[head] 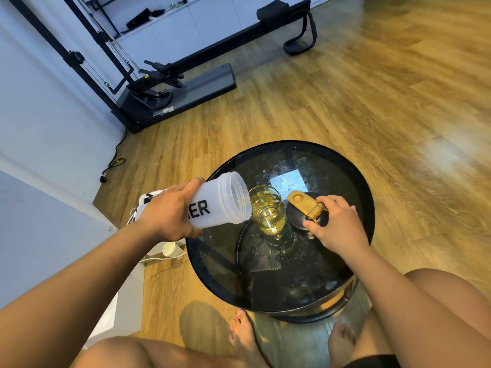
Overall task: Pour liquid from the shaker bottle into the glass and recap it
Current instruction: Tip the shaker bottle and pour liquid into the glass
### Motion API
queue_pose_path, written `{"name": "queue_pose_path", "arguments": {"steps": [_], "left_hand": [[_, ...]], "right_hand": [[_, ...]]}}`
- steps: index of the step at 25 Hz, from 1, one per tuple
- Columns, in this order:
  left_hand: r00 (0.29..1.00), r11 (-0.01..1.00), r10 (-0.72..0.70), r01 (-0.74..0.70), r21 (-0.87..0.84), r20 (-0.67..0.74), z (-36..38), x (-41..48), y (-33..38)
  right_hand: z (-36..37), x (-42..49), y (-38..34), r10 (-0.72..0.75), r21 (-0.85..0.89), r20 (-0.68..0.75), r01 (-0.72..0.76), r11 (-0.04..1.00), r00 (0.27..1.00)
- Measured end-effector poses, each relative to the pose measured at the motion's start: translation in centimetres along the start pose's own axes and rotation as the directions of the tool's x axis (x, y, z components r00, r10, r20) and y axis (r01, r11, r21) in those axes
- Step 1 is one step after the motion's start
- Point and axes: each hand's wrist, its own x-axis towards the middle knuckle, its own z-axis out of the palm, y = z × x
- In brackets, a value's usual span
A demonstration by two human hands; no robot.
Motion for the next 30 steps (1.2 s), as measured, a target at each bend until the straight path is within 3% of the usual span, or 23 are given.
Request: {"name": "queue_pose_path", "arguments": {"steps": [30], "left_hand": [[1.0,1.0,0.0,0.001,0.009,-0.005,-0.21,0.05,0.22]], "right_hand": [[0.12,0.19,0.04,0.004,0.0,-0.001,-0.004,1.0,1.0]]}}
